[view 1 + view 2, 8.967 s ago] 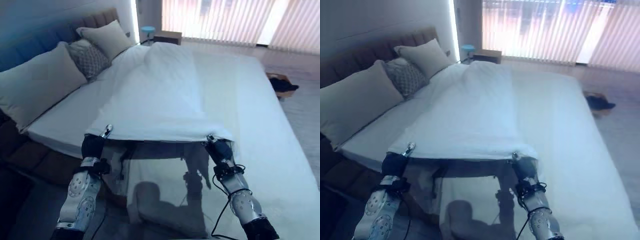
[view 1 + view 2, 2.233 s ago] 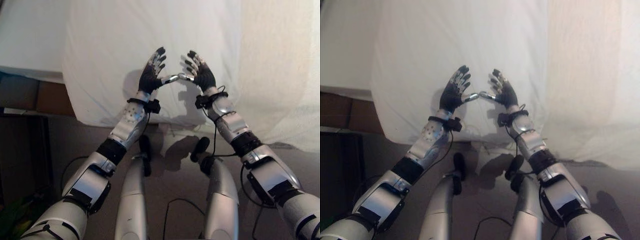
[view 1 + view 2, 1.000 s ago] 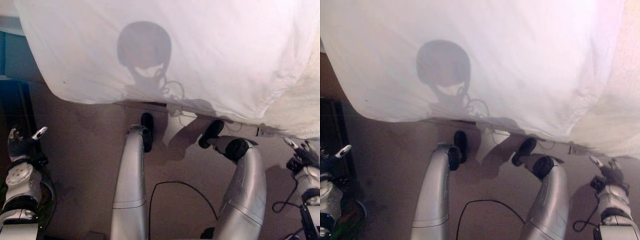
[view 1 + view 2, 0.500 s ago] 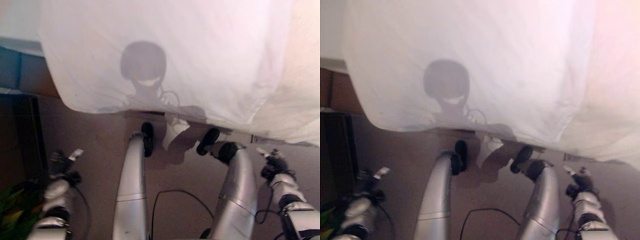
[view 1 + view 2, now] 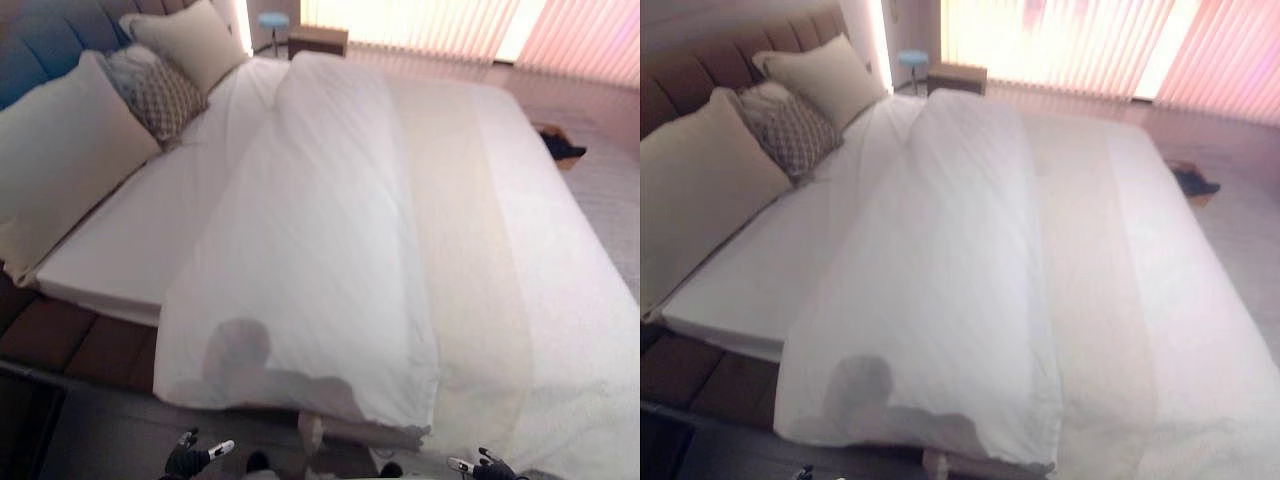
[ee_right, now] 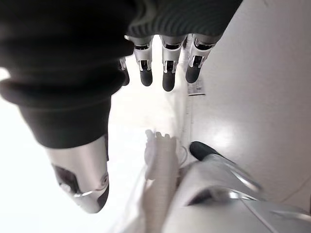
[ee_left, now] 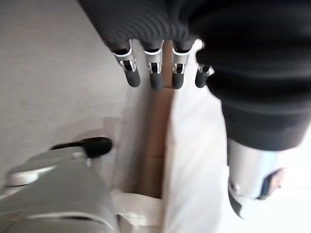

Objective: Make the bed

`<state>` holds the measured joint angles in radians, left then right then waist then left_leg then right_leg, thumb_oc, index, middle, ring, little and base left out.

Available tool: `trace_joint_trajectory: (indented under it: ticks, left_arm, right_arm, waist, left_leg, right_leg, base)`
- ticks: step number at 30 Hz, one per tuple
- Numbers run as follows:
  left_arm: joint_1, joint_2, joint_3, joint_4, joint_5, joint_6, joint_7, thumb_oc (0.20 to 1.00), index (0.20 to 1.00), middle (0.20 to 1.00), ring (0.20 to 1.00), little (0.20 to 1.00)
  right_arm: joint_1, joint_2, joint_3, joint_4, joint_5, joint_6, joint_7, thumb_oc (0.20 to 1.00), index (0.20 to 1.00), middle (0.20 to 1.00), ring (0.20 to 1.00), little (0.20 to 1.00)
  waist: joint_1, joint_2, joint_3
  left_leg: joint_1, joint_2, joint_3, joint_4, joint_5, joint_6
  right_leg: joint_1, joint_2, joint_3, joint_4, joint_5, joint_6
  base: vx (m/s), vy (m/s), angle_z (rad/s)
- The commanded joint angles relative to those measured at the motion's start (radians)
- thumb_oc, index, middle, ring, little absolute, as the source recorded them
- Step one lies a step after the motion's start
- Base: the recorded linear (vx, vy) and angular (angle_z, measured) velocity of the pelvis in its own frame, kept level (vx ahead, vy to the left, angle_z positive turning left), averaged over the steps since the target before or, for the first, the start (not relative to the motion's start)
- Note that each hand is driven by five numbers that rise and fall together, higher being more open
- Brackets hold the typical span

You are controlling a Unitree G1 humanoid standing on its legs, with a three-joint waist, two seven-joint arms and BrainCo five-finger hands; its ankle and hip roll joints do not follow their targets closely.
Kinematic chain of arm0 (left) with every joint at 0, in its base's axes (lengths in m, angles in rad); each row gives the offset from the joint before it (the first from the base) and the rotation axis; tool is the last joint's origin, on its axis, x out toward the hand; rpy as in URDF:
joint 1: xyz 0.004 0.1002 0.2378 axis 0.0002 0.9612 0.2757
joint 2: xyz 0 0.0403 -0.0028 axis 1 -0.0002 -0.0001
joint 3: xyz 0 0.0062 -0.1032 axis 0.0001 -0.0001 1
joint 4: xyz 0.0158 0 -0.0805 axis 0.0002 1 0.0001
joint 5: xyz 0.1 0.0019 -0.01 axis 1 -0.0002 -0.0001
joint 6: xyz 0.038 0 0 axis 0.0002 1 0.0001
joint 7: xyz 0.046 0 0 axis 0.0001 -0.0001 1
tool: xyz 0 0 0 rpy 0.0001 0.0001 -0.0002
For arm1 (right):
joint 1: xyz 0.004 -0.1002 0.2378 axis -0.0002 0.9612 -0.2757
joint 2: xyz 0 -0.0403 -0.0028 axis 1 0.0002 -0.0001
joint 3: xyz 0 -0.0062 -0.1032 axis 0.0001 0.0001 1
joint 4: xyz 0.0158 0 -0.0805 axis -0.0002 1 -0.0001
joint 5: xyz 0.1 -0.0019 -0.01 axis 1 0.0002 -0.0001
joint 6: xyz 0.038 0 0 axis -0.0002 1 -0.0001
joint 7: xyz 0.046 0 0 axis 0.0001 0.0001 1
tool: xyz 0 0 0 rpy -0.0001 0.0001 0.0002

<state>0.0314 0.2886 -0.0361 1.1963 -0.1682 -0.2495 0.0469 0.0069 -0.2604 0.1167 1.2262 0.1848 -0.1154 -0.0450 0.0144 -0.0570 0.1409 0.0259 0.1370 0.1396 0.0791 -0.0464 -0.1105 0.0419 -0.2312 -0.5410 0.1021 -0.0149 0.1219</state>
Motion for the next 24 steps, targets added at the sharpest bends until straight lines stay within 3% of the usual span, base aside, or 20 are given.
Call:
trace_joint_trajectory:
  ticks: [1,6,13,24]
  left_arm:
    - [-0.005,0.015,0.021,0.002,0.005,-0.014,-0.002,1.0,1.0,1.0,1.0,1.0]
    - [0.014,0.002,0.009,0.006,0.033,-0.023,-0.013,1.0,1.0,1.0,1.0,1.0]
    - [0.02,-0.006,-0.049,0.037,0.14,-0.029,-0.026,1.0,1.0,1.0,1.0,1.0]
    - [0.033,-0.015,-0.036,0.051,0.132,-0.024,-0.022,1.0,1.0,1.0,1.0,1.0]
  right_arm:
    - [-0.057,-0.027,-0.02,0.005,-0.025,0.008,0.003,1.0,1.0,1.0,1.0,1.0]
    - [-0.041,0.004,-0.017,0.027,-0.033,0.012,0.011,1.0,1.0,1.0,1.0,1.0]
    - [-0.037,0.019,-0.016,0.054,-0.043,0.016,0.015,1.0,1.0,1.0,1.0,1.0]
    - [-0.029,0.035,-0.005,0.033,-0.043,0.01,0.008,1.0,1.0,1.0,1.0,1.0]
  waist:
    - [0.022,0.011,-0.011]
    - [0.032,0.017,-0.063]
    - [0.027,0.018,-0.081]
    - [0.024,0.011,-0.08]
  left_leg:
    - [-0.03,-0.014,0.009,-0.062,0.106,0.0]
    - [0.016,-0.027,0.006,-0.083,0.102,0.005]
    - [0.037,-0.042,-0.004,-0.08,0.086,0.015]
    - [0.046,-0.048,-0.003,-0.072,0.072,0.022]
  right_leg:
    - [-0.002,-0.011,-0.042,-0.076,0.098,0.08]
    - [0.046,-0.002,-0.027,-0.096,0.096,0.078]
    - [0.063,-0.008,-0.018,-0.082,0.085,0.074]
    - [0.065,-0.012,-0.004,-0.073,0.087,0.075]
  base:
    - [0.05,0.018,-0.05]
    - [0.02,0.016,-0.07]
    - [0.01,0.021,0.01]
    - [0.0,0.0,0.0]
